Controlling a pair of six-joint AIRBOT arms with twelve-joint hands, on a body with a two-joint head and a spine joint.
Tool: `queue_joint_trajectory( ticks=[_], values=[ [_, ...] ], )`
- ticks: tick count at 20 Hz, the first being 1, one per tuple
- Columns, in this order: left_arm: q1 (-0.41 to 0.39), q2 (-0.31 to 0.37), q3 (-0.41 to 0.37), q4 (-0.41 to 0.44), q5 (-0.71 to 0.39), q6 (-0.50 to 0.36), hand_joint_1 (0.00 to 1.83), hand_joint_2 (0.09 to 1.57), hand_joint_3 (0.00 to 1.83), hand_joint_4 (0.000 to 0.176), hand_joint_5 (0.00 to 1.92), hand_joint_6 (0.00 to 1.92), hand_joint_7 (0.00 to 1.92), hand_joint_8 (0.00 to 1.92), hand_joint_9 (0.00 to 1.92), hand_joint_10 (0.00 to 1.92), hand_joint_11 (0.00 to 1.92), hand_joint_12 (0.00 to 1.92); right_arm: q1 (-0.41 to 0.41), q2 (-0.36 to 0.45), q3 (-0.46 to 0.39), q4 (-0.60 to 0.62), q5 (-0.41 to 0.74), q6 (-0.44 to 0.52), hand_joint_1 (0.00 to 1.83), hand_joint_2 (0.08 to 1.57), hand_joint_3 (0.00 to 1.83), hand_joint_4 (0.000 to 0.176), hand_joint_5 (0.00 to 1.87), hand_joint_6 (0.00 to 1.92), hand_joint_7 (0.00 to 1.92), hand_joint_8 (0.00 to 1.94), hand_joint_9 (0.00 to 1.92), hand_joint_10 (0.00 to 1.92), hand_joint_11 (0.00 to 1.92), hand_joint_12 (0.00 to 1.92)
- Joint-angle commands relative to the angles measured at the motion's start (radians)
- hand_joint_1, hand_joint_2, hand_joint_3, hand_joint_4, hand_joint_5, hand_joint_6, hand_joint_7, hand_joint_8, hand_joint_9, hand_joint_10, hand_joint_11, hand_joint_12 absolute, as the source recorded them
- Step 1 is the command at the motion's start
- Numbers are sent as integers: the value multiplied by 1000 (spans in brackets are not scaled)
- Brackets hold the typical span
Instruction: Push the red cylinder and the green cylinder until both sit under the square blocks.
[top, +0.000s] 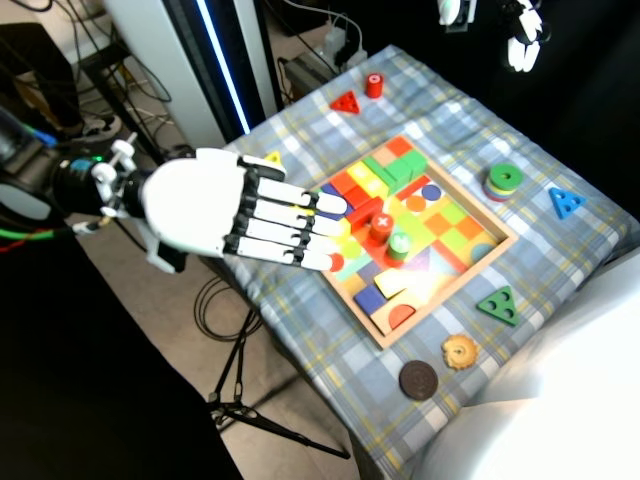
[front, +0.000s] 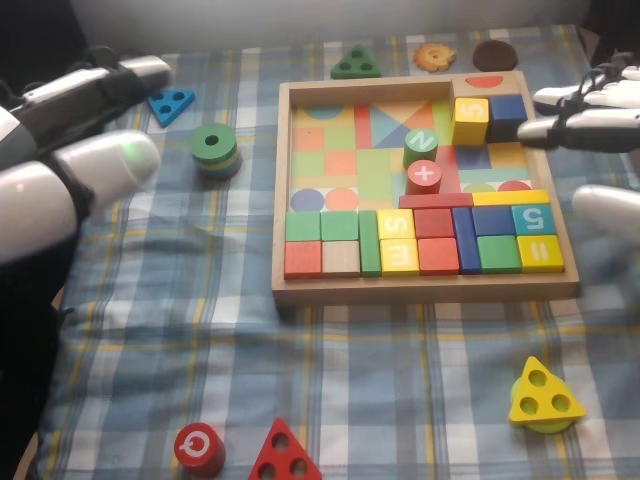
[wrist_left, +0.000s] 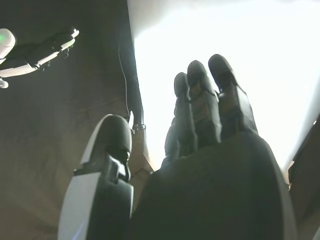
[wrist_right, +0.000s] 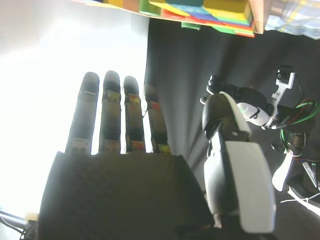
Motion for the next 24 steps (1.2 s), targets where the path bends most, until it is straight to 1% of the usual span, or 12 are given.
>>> queue_joint_trajectory(
  ticks=[1,4,6,7,8,9,10,12,16,19,21,24],
  values=[
    [-8,-7,5,7,-110,-7,0,1341,7,137,372,3,240,0,207,6,14,371,22,-2,5,14,117,7,1,1357,0,7,523,12,300,2,217,0,36,497],
    [-8,-10,11,7,-105,-21,0,1353,8,133,390,8,246,3,211,5,5,372,101,-31,42,-63,60,36,0,1256,0,76,483,0,93,1,58,2,0,321],
    [-8,-11,14,7,-106,-29,0,1349,2,148,376,1,253,3,208,2,0,353,163,-62,90,-128,-14,84,0,1155,0,74,484,1,3,0,1,0,0,85],
    [-8,-11,14,8,-106,-29,0,1345,0,152,381,3,262,7,210,3,0,350,191,-73,106,-156,-51,91,0,1122,0,87,470,1,0,0,0,0,0,16],
    [-8,-11,14,8,-106,-29,0,1348,1,151,381,2,258,4,208,2,0,350,215,-83,119,-185,-78,98,0,1109,0,126,462,0,0,0,0,0,0,2],
    [-8,-11,14,8,-105,-29,0,1352,3,146,384,3,256,3,208,1,2,353,238,-94,132,-220,-103,118,0,1106,0,139,463,1,0,0,0,0,0,0],
    [-8,-11,14,8,-105,-29,0,1359,5,142,381,2,254,2,206,0,0,353,261,-107,149,-268,-125,158,0,1104,0,124,471,4,0,0,0,0,0,0],
    [-8,-11,16,8,-103,-30,0,1365,7,134,367,1,254,1,207,1,0,346,299,-124,171,-334,-162,197,0,1125,0,124,485,9,0,0,0,0,0,0],
    [-8,-11,17,8,-101,-36,0,1366,1,129,337,0,267,3,216,2,0,293,346,-162,209,-423,-225,245,0,1127,0,174,503,9,1,0,0,0,0,0],
    [-8,-11,17,10,-97,-36,0,1370,2,137,317,0,277,5,234,8,8,290,363,-197,241,-466,-264,276,0,1134,0,170,499,4,0,0,0,0,20,9],
    [-8,-11,17,11,-97,-38,0,1371,2,128,311,0,285,7,246,11,8,291,368,-210,251,-486,-289,282,0,1133,0,161,505,5,0,0,0,0,60,30],
    [-8,-11,17,11,-94,-40,0,1374,1,137,277,0,286,4,246,6,10,276,371,-216,253,-507,-312,282,0,1073,0,176,500,1,0,0,0,0,0,0]
  ],
)
